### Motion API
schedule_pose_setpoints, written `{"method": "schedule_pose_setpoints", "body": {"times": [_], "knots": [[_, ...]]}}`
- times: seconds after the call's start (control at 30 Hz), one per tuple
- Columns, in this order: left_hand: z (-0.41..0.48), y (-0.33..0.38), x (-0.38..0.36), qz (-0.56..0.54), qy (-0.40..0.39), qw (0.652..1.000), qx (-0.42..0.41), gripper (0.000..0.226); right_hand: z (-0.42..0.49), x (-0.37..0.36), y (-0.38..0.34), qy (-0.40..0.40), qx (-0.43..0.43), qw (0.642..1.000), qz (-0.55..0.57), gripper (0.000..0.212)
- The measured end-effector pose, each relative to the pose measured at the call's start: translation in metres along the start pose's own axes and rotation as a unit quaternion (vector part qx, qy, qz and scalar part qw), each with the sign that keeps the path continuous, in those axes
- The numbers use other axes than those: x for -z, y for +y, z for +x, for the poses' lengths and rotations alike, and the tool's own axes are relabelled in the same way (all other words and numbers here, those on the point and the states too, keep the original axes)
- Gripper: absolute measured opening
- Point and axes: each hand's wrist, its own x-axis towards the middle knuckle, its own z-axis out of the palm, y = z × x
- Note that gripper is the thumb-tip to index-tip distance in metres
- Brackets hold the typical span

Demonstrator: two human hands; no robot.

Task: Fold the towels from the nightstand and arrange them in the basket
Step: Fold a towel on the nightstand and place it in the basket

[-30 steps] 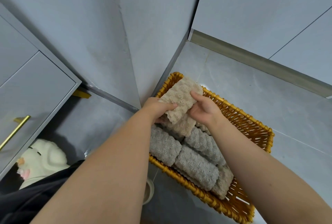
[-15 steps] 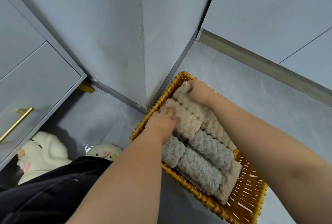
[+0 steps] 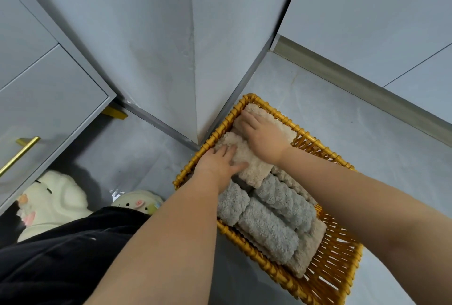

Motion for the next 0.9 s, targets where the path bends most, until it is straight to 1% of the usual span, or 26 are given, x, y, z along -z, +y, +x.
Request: {"method": "schedule_pose_setpoints", "body": {"times": [0.03, 0.1, 0.13, 0.23, 0.3, 0.4, 0.47, 0.5, 0.57, 0.67, 0.73, 0.8, 0.83, 0.9], "knots": [[0.001, 0.001, -0.001, 0.009, -0.009, 1.000, 0.002, 0.077, -0.004, -0.003, 0.000, -0.028, -0.022, 0.999, 0.017, 0.046], [0.003, 0.003, -0.001, 0.008, -0.029, 1.000, 0.008, 0.079, -0.010, -0.003, -0.001, -0.062, -0.030, 0.996, 0.050, 0.044], [0.004, 0.004, -0.001, 0.004, -0.037, 0.999, 0.011, 0.080, -0.012, -0.004, -0.001, -0.056, -0.025, 0.996, 0.065, 0.042], [0.004, 0.006, 0.001, 0.007, -0.057, 0.998, 0.017, 0.083, -0.012, -0.006, 0.002, -0.029, -0.071, 0.990, 0.120, 0.044], [0.006, 0.007, 0.002, 0.009, -0.062, 0.998, 0.025, 0.082, -0.011, -0.014, 0.000, -0.038, -0.088, 0.986, 0.139, 0.045], [0.009, 0.012, 0.003, 0.021, -0.064, 0.997, 0.035, 0.083, -0.005, -0.022, -0.002, -0.090, -0.147, 0.959, 0.224, 0.051], [0.010, 0.014, 0.004, 0.034, -0.067, 0.996, 0.040, 0.083, 0.000, -0.017, -0.001, -0.114, -0.171, 0.947, 0.247, 0.052], [0.010, 0.014, 0.005, 0.042, -0.064, 0.996, 0.041, 0.082, 0.002, -0.013, 0.000, -0.113, -0.173, 0.945, 0.252, 0.051], [0.009, 0.017, 0.010, 0.063, -0.041, 0.997, 0.037, 0.076, -0.003, 0.000, 0.004, -0.078, -0.181, 0.948, 0.250, 0.049], [0.006, 0.025, 0.020, 0.087, 0.020, 0.996, 0.016, 0.063, -0.021, 0.019, 0.006, 0.020, -0.219, 0.948, 0.230, 0.039], [0.004, 0.032, 0.023, 0.069, 0.052, 0.996, 0.006, 0.063, -0.036, 0.029, 0.007, 0.067, -0.240, 0.941, 0.230, 0.027], [0.003, 0.043, 0.022, 0.040, 0.057, 0.998, -0.009, 0.070, -0.058, 0.038, 0.008, 0.063, -0.282, 0.932, 0.218, 0.014], [0.002, 0.048, 0.022, 0.035, 0.053, 0.998, -0.020, 0.074, -0.071, 0.040, 0.009, 0.050, -0.311, 0.925, 0.211, 0.014], [0.002, 0.059, 0.022, 0.046, 0.048, 0.997, -0.050, 0.080, -0.099, 0.042, 0.011, 0.000, -0.373, 0.905, 0.203, 0.028]]}}
